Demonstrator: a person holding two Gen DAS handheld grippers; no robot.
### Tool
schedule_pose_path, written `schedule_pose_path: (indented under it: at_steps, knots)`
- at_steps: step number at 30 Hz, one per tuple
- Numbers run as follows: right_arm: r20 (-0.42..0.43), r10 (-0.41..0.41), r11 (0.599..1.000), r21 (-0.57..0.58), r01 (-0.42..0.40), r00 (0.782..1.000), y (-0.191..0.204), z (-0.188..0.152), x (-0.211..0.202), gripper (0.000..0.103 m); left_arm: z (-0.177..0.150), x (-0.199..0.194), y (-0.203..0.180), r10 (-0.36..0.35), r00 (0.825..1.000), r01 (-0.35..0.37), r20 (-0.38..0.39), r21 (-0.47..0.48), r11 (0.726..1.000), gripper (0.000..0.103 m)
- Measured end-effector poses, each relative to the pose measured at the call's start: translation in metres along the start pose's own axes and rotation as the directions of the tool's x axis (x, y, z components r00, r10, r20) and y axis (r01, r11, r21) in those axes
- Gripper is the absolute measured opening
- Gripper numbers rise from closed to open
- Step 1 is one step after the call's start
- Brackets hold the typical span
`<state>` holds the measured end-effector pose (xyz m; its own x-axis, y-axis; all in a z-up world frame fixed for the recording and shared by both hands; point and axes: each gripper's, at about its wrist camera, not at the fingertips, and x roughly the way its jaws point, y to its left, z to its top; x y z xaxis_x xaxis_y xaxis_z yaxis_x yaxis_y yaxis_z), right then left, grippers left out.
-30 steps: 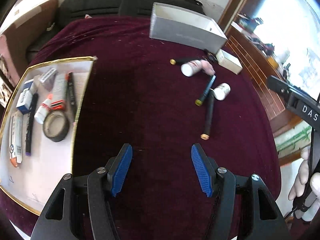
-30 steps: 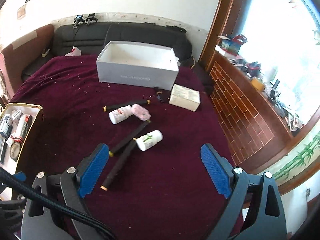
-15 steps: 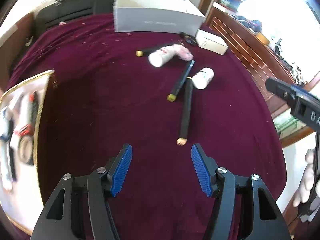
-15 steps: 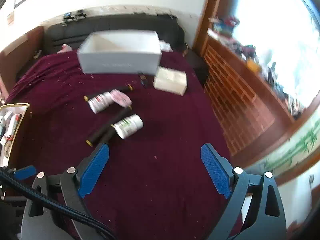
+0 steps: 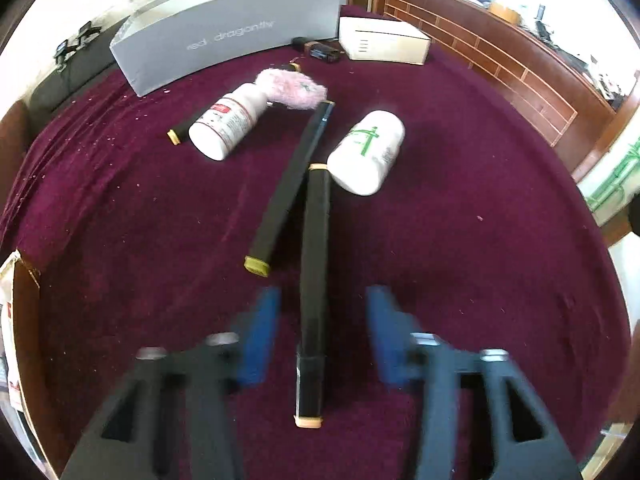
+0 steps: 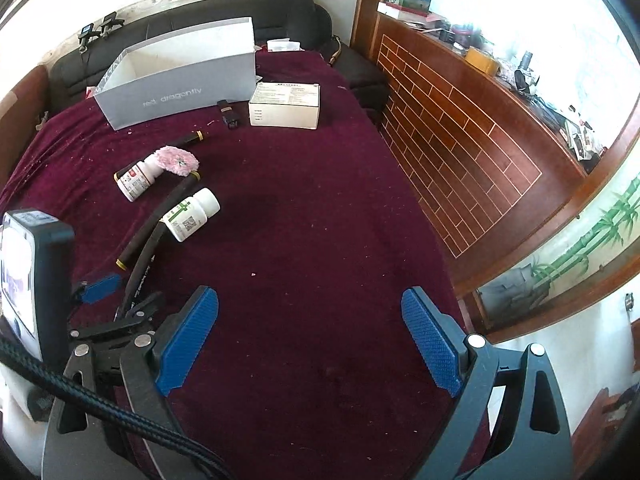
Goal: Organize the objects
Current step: 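Swing both grippers back over the remaining markers and bottles, then grasp a black marker with the left gripper while the right gripper grasps the white green-label bottle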
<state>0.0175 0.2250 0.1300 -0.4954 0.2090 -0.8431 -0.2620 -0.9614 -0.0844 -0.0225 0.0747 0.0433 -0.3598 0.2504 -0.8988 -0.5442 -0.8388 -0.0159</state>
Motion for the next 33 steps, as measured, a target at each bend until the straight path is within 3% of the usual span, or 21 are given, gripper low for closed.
schedule_pose_path:
  at_steps: [1, 6, 12, 17, 19, 22, 23, 26, 28, 31, 33]
  knots:
    - [-0.001, 0.001, 1.000, -0.004, -0.001, 1.000, 0.000, 0.000, 0.000, 0.094, -0.002, -0.002, 0.004, -0.030, 0.999, 0.030, -0.014, -0.014, 0.999, 0.011]
    - [-0.033, 0.038, 0.999, -0.001, -0.038, 0.999, 0.005, 0.004, 0.011, 0.094, -0.029, -0.027, 0.030, -0.087, 0.996, 0.084, -0.027, -0.076, 0.994, 0.011]
    - [-0.070, 0.094, 0.995, 0.028, -0.092, 0.993, 0.009, 0.002, 0.022, 0.094, -0.075, -0.055, 0.055, -0.077, 0.997, 0.073, -0.029, -0.128, 0.989, 0.011]
    - [-0.105, 0.133, 0.991, 0.045, -0.129, 0.986, 0.020, 0.004, 0.030, 0.094, -0.078, -0.042, 0.058, -0.049, 0.997, 0.040, -0.062, -0.142, 0.989, 0.014]
    - [-0.111, 0.151, 0.988, 0.043, -0.147, 0.982, 0.026, 0.006, 0.032, 0.094, -0.072, -0.038, 0.050, -0.021, 0.999, 0.016, -0.042, -0.101, 0.995, 0.023]
    - [-0.135, 0.219, 0.975, 0.069, -0.211, 0.966, 0.031, 0.012, 0.038, 0.094, -0.066, -0.033, 0.038, -0.020, 0.999, 0.018, -0.028, -0.068, 0.998, 0.052]
    - [-0.154, 0.262, 0.963, 0.100, -0.249, 0.953, 0.030, 0.015, 0.043, 0.094, -0.065, -0.030, 0.032, -0.016, 0.999, 0.014, -0.032, -0.053, 0.998, 0.061]
    - [-0.185, 0.399, 0.909, 0.210, -0.361, 0.898, 0.026, 0.029, 0.061, 0.094, -0.064, -0.024, 0.020, 0.016, 0.999, -0.016, -0.034, -0.007, 1.000, 0.076]
    - [-0.188, 0.411, 0.902, 0.225, -0.368, 0.892, 0.028, 0.040, 0.070, 0.094, -0.065, -0.022, 0.015, 0.031, 0.999, -0.030, -0.031, 0.014, 0.999, 0.082]
    - [-0.186, 0.364, 0.927, 0.166, -0.336, 0.913, 0.044, 0.058, 0.078, 0.092, -0.064, -0.022, 0.019, 0.030, 0.999, -0.030, -0.026, 0.003, 1.000, 0.084]
    - [-0.200, 0.339, 0.939, 0.136, -0.316, 0.919, 0.056, 0.065, 0.086, 0.081, -0.066, -0.023, 0.025, 0.030, 0.999, -0.030, -0.022, -0.017, 0.999, 0.081]
